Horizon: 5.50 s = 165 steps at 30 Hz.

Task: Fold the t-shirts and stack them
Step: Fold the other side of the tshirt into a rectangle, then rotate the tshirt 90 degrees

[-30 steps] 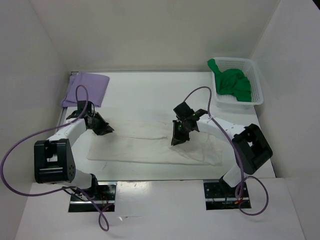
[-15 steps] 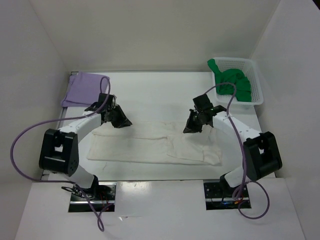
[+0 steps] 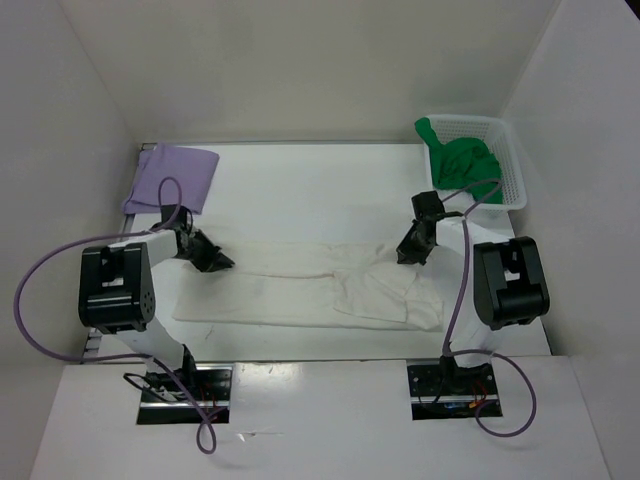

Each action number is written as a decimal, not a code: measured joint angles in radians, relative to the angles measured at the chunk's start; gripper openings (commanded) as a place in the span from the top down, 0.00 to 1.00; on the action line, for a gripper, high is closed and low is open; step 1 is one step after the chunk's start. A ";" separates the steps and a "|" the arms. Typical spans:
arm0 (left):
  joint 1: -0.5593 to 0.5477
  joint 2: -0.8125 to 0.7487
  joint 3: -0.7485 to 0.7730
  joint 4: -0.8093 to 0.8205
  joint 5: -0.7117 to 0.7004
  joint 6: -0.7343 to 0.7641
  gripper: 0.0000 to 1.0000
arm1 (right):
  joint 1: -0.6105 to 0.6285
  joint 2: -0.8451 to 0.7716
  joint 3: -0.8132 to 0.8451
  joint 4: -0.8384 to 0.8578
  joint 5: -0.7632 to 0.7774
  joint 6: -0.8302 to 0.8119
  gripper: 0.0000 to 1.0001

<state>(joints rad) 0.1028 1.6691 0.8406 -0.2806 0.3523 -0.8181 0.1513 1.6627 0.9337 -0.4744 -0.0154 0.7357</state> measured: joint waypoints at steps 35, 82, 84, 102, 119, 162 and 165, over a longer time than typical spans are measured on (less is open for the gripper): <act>-0.142 -0.335 0.154 -0.061 0.082 0.064 0.76 | 0.289 0.395 0.470 -0.031 -0.166 0.092 1.00; -0.124 -0.315 0.243 -0.150 0.018 0.168 0.92 | 0.475 0.390 0.359 0.317 -0.362 0.142 0.51; -0.124 -0.315 0.243 -0.150 0.019 0.168 0.92 | 0.475 0.411 0.380 0.332 -0.356 0.164 0.53; -0.136 -0.276 0.218 -0.169 0.027 0.214 0.61 | 0.253 0.432 0.433 0.196 -0.374 -0.063 1.00; -0.310 -0.139 0.013 -0.200 0.098 0.250 0.46 | 0.024 0.286 0.342 0.090 -0.254 -0.156 0.61; -0.452 -0.185 -0.130 -0.253 0.183 0.182 0.50 | 0.406 -0.491 -0.465 0.082 -0.288 0.270 0.43; -0.466 -0.178 -0.130 -0.253 0.186 0.182 0.50 | 0.441 -0.534 -0.512 0.097 -0.302 0.323 0.46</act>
<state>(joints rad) -0.3634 1.4910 0.7105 -0.5339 0.5381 -0.6357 0.5922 1.1290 0.4213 -0.3779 -0.3176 1.0588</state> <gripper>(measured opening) 0.502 0.558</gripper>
